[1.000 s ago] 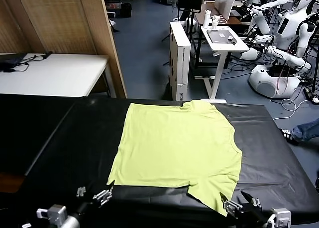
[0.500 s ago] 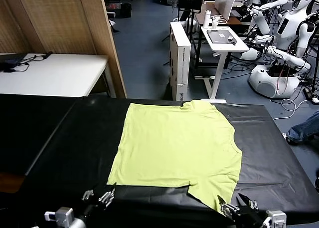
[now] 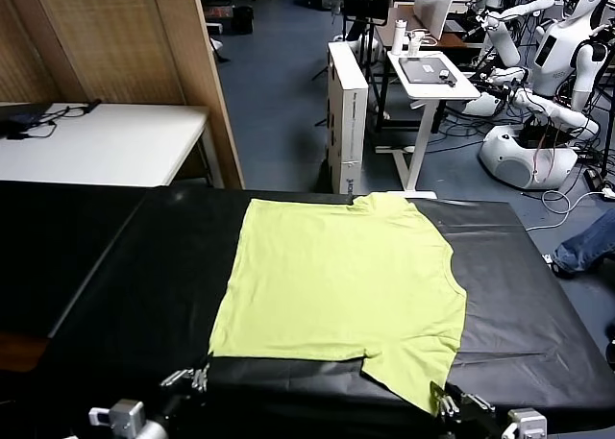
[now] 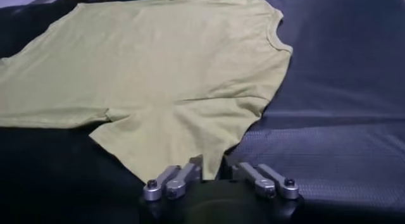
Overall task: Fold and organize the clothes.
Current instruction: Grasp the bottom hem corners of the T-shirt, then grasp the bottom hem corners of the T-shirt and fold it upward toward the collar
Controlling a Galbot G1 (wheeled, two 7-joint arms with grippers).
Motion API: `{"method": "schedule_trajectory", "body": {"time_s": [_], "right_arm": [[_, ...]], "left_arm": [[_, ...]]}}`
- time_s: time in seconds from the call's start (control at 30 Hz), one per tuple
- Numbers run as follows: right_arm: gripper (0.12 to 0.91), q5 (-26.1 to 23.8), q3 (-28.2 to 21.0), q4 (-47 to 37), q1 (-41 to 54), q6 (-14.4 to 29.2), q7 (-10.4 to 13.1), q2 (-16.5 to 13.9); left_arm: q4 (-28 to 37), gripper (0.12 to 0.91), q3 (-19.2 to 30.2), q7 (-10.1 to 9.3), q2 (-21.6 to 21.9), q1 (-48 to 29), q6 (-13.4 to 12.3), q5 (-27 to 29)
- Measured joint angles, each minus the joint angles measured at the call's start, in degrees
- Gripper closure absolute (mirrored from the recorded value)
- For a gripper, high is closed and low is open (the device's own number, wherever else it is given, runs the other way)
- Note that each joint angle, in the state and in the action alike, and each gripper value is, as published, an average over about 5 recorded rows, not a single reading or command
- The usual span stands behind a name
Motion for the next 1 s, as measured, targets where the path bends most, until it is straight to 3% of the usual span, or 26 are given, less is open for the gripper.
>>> {"method": "schedule_trajectory", "body": {"time_s": [0.23,0.5,0.73,1.0], "right_arm": [[0.886,-0.5,0.5,2.4,-2.1,-0.5,0.3,0.1],[0.886,0.1,0.9,1.3,1.1,7.6,-4.8,-0.6],[0.886,1.3,0.6,-2.3,8.7,12.3,-7.0,-2.7],[0.886,1.8,-1.8,-8.9,18.4,14.1,-7.4,-5.9]], "left_arm": [[-3.6,0.884,-2.0,-0.19,-0.5,5.1,-0.9,0.1],[-6.8,0.884,-3.5,0.06,-1.2,9.5,-2.7,-0.4],[-5.7,0.884,-2.7,-0.19,-3.3,6.0,-4.0,-2.9],[-2.7,0.884,-1.8,-1.08,-2.5,-2.4,-4.1,-4.6]]}}
